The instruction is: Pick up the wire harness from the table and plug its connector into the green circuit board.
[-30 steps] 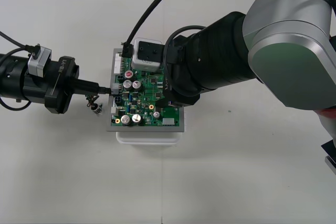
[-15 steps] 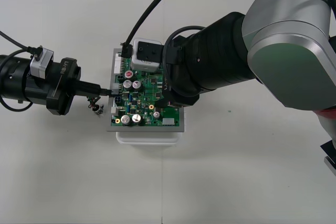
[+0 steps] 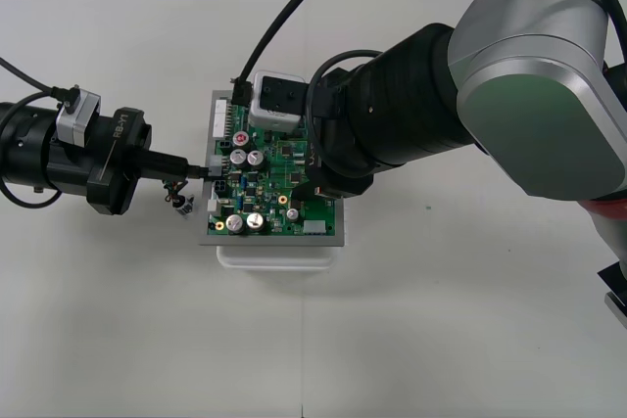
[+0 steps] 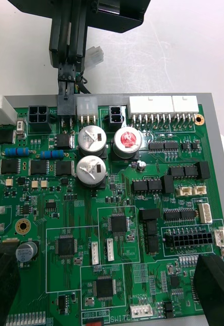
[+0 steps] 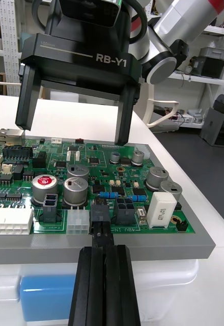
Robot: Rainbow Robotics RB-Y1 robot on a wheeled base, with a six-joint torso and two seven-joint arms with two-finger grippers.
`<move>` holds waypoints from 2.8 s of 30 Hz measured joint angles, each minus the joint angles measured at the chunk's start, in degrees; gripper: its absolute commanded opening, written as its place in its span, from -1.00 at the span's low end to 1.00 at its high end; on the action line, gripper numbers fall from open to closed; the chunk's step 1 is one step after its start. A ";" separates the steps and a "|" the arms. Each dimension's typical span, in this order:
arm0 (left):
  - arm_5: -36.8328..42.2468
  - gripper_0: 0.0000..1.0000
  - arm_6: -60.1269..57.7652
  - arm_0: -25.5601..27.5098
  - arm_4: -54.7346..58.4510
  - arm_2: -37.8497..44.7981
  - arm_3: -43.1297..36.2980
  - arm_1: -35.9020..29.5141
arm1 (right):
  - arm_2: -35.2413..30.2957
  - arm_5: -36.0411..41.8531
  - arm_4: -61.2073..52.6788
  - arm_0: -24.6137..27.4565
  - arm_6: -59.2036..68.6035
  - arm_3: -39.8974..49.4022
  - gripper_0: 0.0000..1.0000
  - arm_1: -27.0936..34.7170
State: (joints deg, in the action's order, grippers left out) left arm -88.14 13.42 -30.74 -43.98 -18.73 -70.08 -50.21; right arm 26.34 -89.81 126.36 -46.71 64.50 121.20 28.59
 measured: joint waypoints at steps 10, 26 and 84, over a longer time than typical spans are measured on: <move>0.00 -1.00 0.00 0.00 0.00 0.00 0.00 0.05 | 0.00 0.00 0.00 0.00 0.00 0.00 1.00 0.00; 0.00 -1.00 0.00 0.00 0.00 0.00 0.00 0.22 | 0.00 0.00 -0.39 0.00 0.00 0.00 1.00 0.00; 0.00 -1.00 6.06 -0.46 -1.33 0.00 -0.10 2.03 | -0.01 0.00 -2.28 0.01 -0.02 0.00 1.00 0.00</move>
State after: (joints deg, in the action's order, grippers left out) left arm -88.14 19.48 -31.20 -45.30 -18.73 -70.17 -48.19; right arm 26.32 -89.81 124.08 -46.70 64.49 121.20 28.59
